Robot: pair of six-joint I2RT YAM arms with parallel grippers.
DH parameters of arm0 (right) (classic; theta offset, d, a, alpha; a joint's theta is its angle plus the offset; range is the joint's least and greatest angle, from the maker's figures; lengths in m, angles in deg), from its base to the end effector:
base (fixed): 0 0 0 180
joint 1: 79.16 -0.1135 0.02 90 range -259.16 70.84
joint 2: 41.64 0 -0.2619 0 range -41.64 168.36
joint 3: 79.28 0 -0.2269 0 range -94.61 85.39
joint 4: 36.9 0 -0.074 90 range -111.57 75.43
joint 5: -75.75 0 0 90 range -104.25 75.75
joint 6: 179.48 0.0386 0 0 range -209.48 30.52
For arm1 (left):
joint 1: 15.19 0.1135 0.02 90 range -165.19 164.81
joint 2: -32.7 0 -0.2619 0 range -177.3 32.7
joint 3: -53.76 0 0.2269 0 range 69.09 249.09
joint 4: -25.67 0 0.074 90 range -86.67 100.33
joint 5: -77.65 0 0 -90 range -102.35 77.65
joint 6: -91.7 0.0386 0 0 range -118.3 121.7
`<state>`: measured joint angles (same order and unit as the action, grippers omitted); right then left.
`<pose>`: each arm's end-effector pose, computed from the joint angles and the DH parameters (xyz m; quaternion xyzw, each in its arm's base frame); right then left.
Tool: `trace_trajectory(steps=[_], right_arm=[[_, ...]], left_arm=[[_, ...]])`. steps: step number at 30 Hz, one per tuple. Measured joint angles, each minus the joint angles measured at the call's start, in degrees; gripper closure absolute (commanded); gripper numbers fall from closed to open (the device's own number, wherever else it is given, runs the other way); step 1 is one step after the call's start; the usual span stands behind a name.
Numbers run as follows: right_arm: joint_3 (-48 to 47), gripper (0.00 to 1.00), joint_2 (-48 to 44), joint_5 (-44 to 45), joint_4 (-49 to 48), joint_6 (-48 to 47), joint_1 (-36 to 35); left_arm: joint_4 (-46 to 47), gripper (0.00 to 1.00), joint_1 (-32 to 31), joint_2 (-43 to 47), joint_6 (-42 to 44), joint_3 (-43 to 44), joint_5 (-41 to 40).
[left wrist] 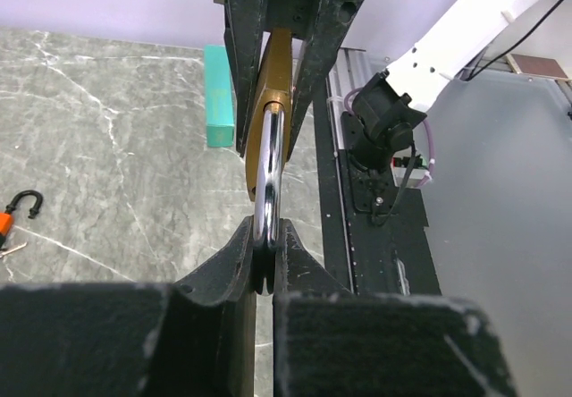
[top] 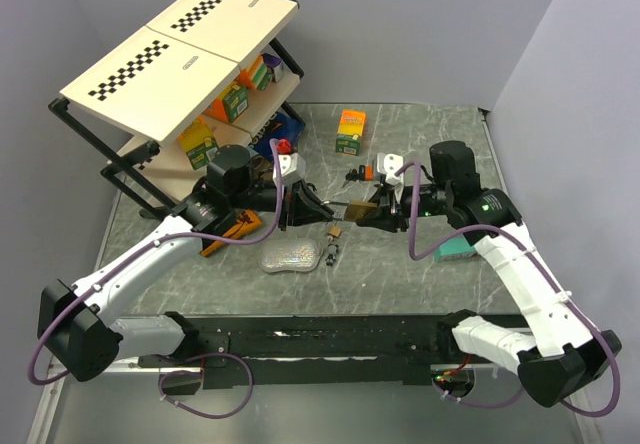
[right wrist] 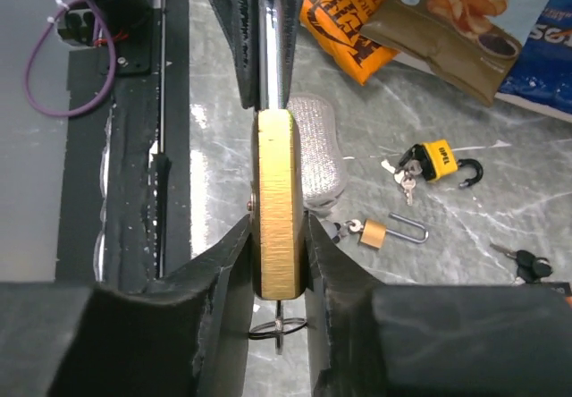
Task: Lock with the key
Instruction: Lock the lock.
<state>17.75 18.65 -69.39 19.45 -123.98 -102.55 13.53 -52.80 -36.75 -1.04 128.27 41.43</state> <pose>0.1522 0.1003 0.3752 -0.5694 0.5781 0.3656 0.4559 0.1792 -0.1773 0.3668 0.4860 0.5480 -0.5218 0.4374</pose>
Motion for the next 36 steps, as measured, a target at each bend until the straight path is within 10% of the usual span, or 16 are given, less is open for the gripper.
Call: trace_trajectory(steps=[5, 36], right_arm=[[-0.37, 1.00, 0.22, 0.00, 0.79, -0.26, -0.46], [-1.88, 1.00, 2.21, -0.31, 2.36, 11.13, -0.61]], left_arm=[[-0.07, 0.99, 0.07, 0.00, -0.94, 0.00, 0.83], [-1.31, 0.99, -1.11, -1.22, 1.01, 1.09, -1.14]])
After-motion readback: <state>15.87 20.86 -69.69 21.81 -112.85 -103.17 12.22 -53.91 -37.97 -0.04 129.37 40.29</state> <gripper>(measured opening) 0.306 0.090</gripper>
